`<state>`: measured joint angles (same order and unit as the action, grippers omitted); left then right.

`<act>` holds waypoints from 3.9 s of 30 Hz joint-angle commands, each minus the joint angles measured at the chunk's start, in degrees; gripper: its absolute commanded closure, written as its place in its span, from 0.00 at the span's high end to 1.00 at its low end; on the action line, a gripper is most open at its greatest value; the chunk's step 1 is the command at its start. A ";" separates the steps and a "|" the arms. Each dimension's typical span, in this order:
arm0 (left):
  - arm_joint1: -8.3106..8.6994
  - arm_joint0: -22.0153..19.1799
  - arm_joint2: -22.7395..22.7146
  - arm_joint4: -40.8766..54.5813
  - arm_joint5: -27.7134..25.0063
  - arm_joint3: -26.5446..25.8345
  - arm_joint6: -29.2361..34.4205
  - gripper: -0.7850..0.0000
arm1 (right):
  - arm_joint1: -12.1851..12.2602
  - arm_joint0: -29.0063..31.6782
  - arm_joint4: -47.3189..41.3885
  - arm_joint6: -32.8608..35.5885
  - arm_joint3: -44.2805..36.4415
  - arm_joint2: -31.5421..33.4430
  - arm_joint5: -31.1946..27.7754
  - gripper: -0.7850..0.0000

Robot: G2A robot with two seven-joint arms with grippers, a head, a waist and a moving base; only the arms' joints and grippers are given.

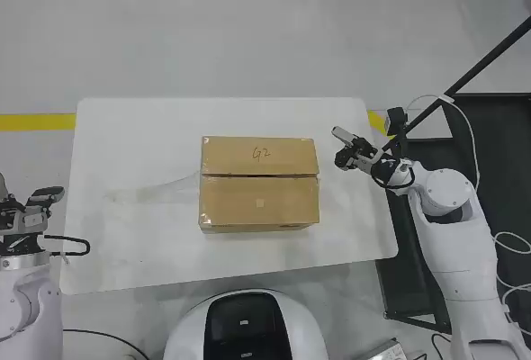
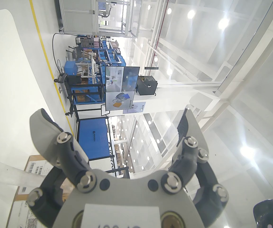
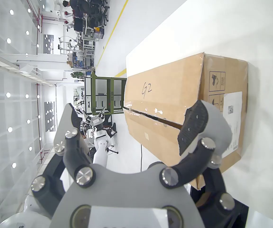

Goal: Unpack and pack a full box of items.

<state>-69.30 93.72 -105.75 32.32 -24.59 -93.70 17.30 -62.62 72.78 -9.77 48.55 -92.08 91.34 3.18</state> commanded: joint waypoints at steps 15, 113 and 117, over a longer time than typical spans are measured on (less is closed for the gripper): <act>0.00 0.00 0.00 0.00 0.00 0.00 0.00 1.00 | 0.00 0.00 0.00 0.00 0.00 0.00 0.00 1.00; 0.00 0.00 0.00 0.00 0.00 0.00 0.00 1.00 | 8.20 -4.92 -22.14 39.45 7.32 -20.25 -19.48 1.00; 0.00 0.00 0.00 0.00 0.00 0.00 0.00 1.00 | 8.93 -4.39 -20.80 39.45 5.65 -23.35 -19.48 1.00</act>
<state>-69.30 93.72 -105.75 32.32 -24.59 -93.70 17.30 -53.84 68.30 -31.06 88.00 -86.12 68.74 -16.30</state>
